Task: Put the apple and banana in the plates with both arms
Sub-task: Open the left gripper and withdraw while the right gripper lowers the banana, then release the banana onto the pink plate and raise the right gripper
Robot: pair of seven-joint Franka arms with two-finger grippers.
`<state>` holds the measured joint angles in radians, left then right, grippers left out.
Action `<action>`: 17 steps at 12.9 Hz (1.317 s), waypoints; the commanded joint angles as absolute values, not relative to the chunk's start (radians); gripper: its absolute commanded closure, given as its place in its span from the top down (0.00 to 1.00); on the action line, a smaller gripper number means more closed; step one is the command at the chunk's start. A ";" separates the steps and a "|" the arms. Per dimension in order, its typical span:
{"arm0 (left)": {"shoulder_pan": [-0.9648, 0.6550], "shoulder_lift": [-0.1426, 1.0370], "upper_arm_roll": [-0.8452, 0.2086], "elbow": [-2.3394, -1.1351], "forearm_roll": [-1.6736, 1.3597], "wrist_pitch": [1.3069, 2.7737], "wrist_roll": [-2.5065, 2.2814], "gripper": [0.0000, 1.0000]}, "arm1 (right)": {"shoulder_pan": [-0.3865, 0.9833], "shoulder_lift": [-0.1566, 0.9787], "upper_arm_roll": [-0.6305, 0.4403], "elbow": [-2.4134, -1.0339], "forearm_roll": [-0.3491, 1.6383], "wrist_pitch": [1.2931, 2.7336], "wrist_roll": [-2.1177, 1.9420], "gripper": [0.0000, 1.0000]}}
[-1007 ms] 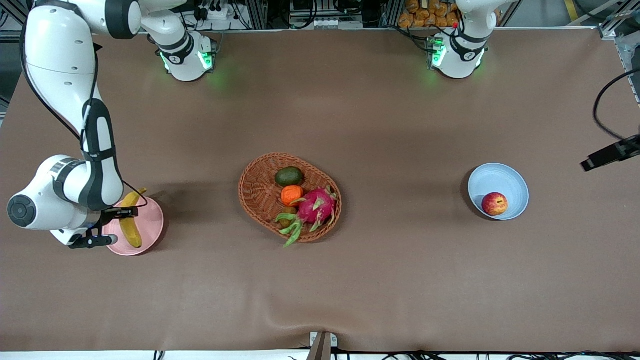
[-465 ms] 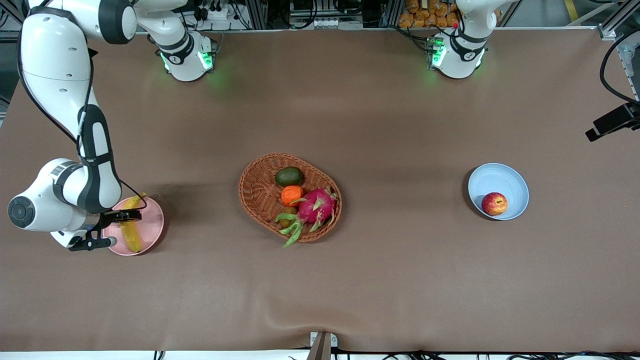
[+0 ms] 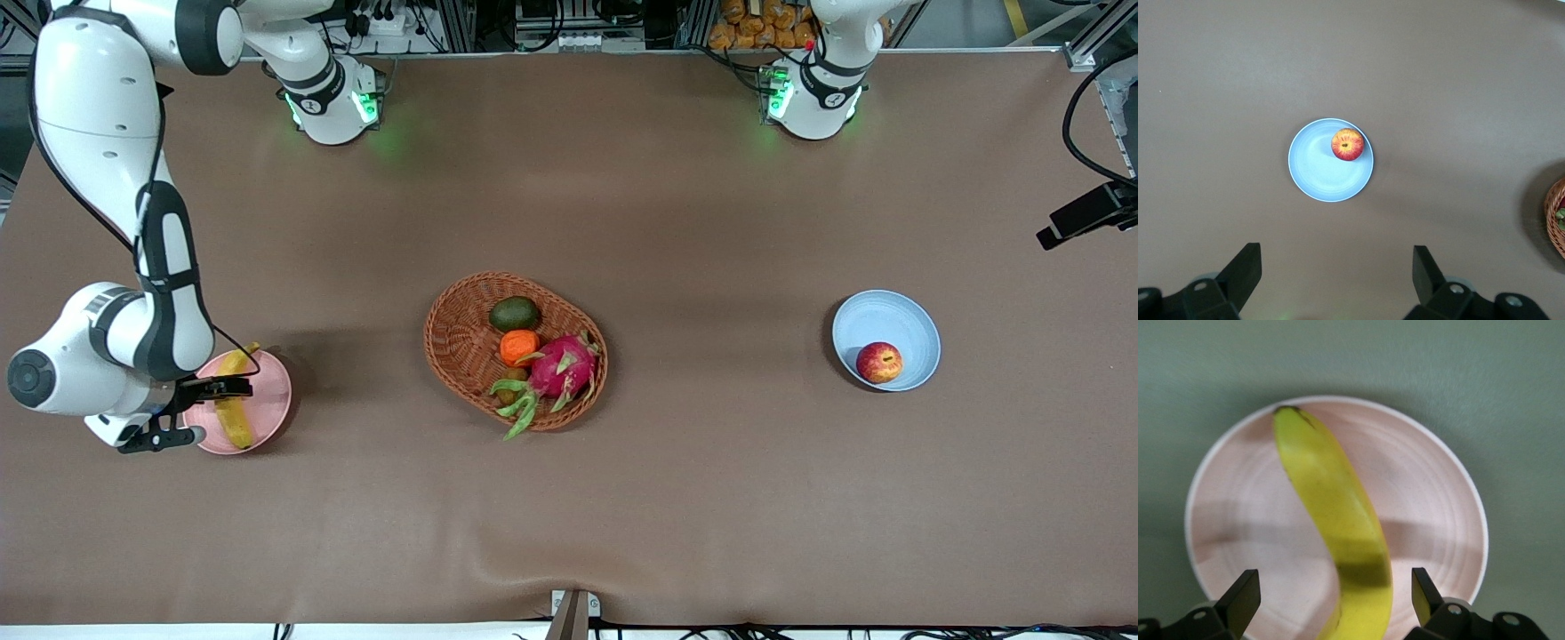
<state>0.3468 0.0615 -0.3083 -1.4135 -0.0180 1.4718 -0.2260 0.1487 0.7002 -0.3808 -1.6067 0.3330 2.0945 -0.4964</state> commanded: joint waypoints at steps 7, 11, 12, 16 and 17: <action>0.071 -0.026 -0.025 -1.477 -0.015 1.445 -0.233 1.00 | 0.158 0.402 -0.383 -1.628 0.324 1.844 -0.497 1.00; -0.064 -0.046 0.115 -1.489 -0.015 1.437 -0.230 1.00 | 0.140 0.241 -0.373 -1.674 0.241 1.771 -0.447 1.00; -0.064 -0.041 0.115 -1.488 -0.015 1.439 -0.227 1.00 | 0.109 0.204 -0.341 -1.674 0.221 1.737 -0.433 1.00; -0.074 -0.040 0.110 -1.488 -0.015 1.427 -0.221 1.00 | -0.092 0.034 -0.086 -1.722 0.089 1.712 -0.347 1.00; -0.074 -0.047 0.109 -1.486 -0.015 1.393 -0.210 1.00 | -0.091 -0.006 -0.081 -1.736 0.071 1.710 -0.315 1.00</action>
<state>-0.0611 -0.0217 0.1019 -1.4777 -0.0180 1.4352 -0.2272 -0.0503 0.1056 -0.1451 -1.6530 0.1214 1.7011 -0.3784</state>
